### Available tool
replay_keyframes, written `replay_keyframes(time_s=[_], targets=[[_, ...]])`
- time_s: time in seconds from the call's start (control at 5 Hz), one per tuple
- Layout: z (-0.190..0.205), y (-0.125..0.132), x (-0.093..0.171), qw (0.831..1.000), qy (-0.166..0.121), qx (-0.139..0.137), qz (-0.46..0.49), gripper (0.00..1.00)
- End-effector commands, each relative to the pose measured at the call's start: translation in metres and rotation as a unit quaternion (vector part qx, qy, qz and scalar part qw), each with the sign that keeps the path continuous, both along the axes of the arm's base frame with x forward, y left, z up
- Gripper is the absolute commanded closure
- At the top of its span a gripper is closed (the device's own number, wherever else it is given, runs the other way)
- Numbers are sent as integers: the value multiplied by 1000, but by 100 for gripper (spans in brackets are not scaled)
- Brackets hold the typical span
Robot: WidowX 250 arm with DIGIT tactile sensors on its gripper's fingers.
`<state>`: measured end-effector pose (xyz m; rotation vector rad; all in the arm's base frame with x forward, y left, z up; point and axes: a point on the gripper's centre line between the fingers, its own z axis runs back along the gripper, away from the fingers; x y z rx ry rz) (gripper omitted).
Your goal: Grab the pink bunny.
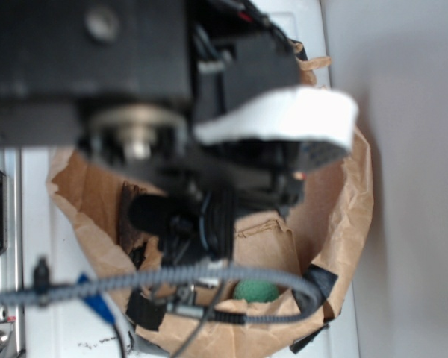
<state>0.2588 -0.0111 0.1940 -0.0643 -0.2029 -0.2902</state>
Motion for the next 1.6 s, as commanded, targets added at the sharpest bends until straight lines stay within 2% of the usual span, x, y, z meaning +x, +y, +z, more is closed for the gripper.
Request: replay_keyframes(time_s=[0.0,0.2,0.4,0.6,0.8,1.0,1.2,1.4], targets=[[-26,14,10,998,-6,41,-43,0],[-52,10,9,996,-9,65,-57,0],[-69,10,13,995,-11,57,-75,0],[-81,18,12,993,-7,33,-111,0],[-83,30,14,994,12,14,-107,0],[-78,42,3,994,19,23,-109,0],[-91,43,-8,993,13,43,-106,0],[-97,38,-6,994,-2,57,-92,0]])
